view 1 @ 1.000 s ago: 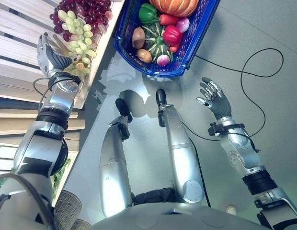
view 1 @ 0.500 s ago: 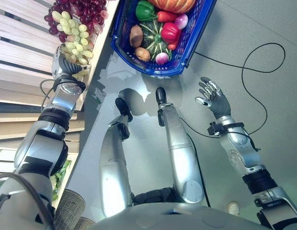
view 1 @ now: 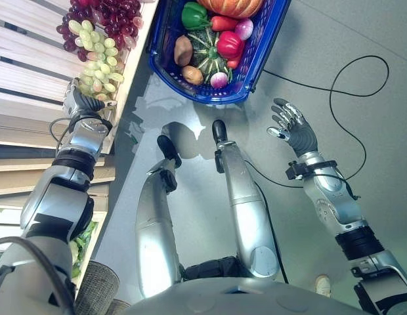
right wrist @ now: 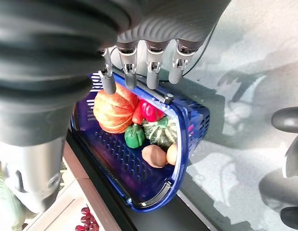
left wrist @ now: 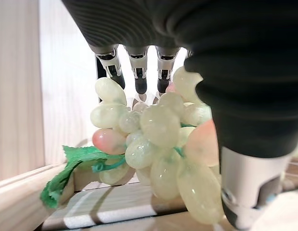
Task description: Pick up fruits and vegetables into the basket
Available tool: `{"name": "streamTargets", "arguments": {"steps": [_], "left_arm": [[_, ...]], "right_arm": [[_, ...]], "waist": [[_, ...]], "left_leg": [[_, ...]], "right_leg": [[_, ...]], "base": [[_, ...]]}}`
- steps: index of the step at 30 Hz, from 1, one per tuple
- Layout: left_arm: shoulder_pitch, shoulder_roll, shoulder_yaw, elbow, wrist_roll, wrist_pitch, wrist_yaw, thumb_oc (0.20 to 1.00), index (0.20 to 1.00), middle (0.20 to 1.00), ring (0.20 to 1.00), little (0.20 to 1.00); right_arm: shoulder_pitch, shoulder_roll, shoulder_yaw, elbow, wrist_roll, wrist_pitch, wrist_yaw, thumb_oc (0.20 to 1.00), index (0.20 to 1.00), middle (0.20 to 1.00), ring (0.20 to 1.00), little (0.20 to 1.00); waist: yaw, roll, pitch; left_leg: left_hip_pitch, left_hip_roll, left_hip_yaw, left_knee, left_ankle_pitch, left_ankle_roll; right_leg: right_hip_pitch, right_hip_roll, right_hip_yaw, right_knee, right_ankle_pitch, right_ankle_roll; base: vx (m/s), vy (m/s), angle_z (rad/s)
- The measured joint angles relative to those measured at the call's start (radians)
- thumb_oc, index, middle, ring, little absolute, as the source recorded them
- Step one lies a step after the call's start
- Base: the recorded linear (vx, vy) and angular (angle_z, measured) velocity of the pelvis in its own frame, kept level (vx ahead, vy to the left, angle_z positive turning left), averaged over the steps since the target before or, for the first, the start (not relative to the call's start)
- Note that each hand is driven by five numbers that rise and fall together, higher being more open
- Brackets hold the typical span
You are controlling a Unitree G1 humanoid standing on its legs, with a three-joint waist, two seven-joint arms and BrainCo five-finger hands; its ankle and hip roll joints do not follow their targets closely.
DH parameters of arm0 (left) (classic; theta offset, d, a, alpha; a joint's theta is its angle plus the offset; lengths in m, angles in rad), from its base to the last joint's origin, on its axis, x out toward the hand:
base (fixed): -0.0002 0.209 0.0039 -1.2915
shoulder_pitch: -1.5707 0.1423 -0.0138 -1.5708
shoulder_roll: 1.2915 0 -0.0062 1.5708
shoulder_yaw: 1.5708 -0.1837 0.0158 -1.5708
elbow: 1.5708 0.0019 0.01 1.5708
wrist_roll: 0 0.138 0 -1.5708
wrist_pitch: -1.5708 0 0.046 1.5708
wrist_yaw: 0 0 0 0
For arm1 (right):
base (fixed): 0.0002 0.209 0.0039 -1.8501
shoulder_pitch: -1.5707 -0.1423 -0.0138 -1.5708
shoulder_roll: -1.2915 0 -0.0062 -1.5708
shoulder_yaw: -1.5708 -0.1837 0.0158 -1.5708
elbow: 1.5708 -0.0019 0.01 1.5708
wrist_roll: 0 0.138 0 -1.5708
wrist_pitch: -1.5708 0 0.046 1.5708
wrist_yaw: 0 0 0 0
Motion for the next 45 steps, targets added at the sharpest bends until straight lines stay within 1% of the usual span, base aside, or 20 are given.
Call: {"name": "streamTargets", "arguments": {"steps": [5, 9, 17, 25, 33, 36, 40, 42, 43, 44, 45], "left_arm": [[-0.019, -0.001, 0.002, 0.022, -0.039, 0.007, 0.046, 1.0, 1.0, 1.0, 1.0, 1.0], [-0.048, -0.001, 0.012, 0.052, -0.039, 0.008, 0.09, 1.0, 1.0, 1.0, 1.0, 1.0], [-0.065, -0.003, 0.011, 0.05, -0.039, 0.005, 0.143, 1.0, 1.0, 1.0, 1.0, 1.0], [-0.062, -0.001, 0.01, 0.059, -0.036, 0.01, 0.11, 1.0, 1.0, 1.0, 1.0, 1.0], [-0.078, 0.013, -0.003, 0.098, -0.005, 0.076, 0.046, 1.0, 1.0, 1.0, 1.0, 1.0], [-0.08, 0.025, -0.012, 0.115, 0.006, 0.08, 0.004, 1.0, 1.0, 1.0, 1.0, 1.0], [-0.075, 0.038, -0.012, 0.12, 0.006, 0.08, -0.015, 1.0, 1.0, 1.0, 1.0, 1.0], [-0.075, 0.046, -0.012, 0.122, 0.006, 0.094, -0.03, 1.0, 1.0, 1.0, 1.0, 1.0], [-0.075, 0.05, -0.012, 0.126, 0.006, 0.096, -0.039, 0.928, 0.928, 0.928, 0.928, 0.928], [-0.075, 0.051, -0.012, 0.128, 0.007, 0.097, -0.047, 0.658, 0.658, 0.658, 0.658, 0.658], [-0.076, 0.052, -0.012, 0.13, 0.011, 0.098, -0.055, 0.567, 0.567, 0.567, 0.567, 0.567]], "right_arm": [[-0.005, 0.0, 0.001, 0.0, 0.001, 0.004, -0.007, 1.0, 1.0, 1.0, 1.0, 1.0], [-0.031, -0.005, 0.004, 0.0, 0.01, 0.004, -0.014, 1.0, 1.0, 1.0, 1.0, 1.0], [-0.065, -0.008, 0.027, 0.002, 0.038, 0.005, -0.026, 1.0, 1.0, 1.0, 1.0, 1.0], [-0.068, -0.008, 0.027, 0.004, 0.039, 0.009, -0.026, 1.0, 1.0, 1.0, 1.0, 1.0], [-0.072, -0.009, 0.025, 0.004, 0.042, 0.016, -0.016, 1.0, 1.0, 1.0, 1.0, 1.0], [-0.072, -0.014, 0.025, 0.004, 0.044, 0.025, -0.013, 1.0, 1.0, 1.0, 1.0, 1.0], [-0.073, -0.029, 0.024, 0.004, 0.047, 0.03, 0.0, 1.0, 1.0, 1.0, 1.0, 1.0], [-0.073, -0.031, 0.02, 0.004, 0.047, 0.031, 0.002, 1.0, 1.0, 1.0, 1.0, 1.0], [-0.073, -0.031, 0.02, 0.004, 0.047, 0.031, 0.003, 1.0, 1.0, 1.0, 1.0, 1.0], [-0.073, -0.031, 0.02, 0.004, 0.047, 0.031, 0.003, 1.0, 1.0, 1.0, 1.0, 1.0], [-0.073, -0.031, 0.02, 0.004, 0.047, 0.031, 0.005, 1.0, 1.0, 1.0, 1.0, 1.0]], "waist": [[-0.002, 0.0, 0.0], [-0.005, 0.0, 0.0], [-0.003, 0.0, 0.0], [-0.003, 0.0, 0.0], [-0.005, 0.0, 0.0], [-0.005, 0.001, -0.001], [-0.005, 0.001, -0.001], [-0.005, 0.001, -0.001], [-0.007, 0.001, -0.001], [-0.008, 0.001, -0.001], [-0.008, 0.002, -0.001]], "left_leg": [[-0.003, 0.008, 0.0, 0.002, -0.002, -0.004], [-0.014, 0.014, -0.001, 0.008, -0.005, -0.008], [-0.043, 0.015, -0.004, 0.019, -0.009, -0.008], [-0.046, 0.014, -0.004, 0.017, -0.012, -0.013], [-0.047, 0.015, -0.011, 0.015, -0.017, -0.021], [-0.045, 0.015, -0.012, 0.012, -0.018, -0.023], [-0.046, 0.015, -0.013, 0.012, -0.021, -0.028], [-0.046, 0.016, -0.014, 0.01, -0.021, -0.028], [-0.045, 0.016, -0.015, 0.006, -0.021, -0.029], [-0.042, 0.016, -0.014, 0.0, -0.019, -0.031], [-0.041, 0.016, -0.014, -0.001, -0.019, -0.031]], "right_leg": [[-0.003, 0.008, 0.0, -0.001, 0.0, 0.001], [-0.013, 0.014, -0.001, -0.001, 0.002, -0.004], [-0.04, 0.017, 0.002, 0.004, 0.004, -0.007], [-0.054, 0.026, 0.02, 0.003, 0.005, -0.002], [-0.064, 0.038, 0.03, 0.004, 0.008, -0.006], [-0.069, 0.039, 0.03, 0.004, 0.008, -0.006], [-0.078, 0.039, 0.027, 0.007, 0.008, -0.005], [-0.08, 0.039, 0.025, 0.007, 0.008, -0.005], [-0.081, 0.039, 0.025, 0.006, 0.008, -0.005], [-0.081, 0.039, 0.025, 0.006, 0.008, -0.005], [-0.081, 0.04, 0.025, 0.005, 0.008, -0.005]], "base": [[0.01, -0.025, -0.04], [0.0, -0.015, -0.01], [0.0, -0.002, 0.0], [0.0, 0.001, -0.07], [0.0, 0.011, -0.07], [-0.01, 0.009, -0.07], [0.0, 0.016, -0.09], [0.0, 0.015, -0.04], [0.0, 0.0, 0.0], [0.0, 0.0, 0.0], [0.0, 0.0, 0.0]]}}
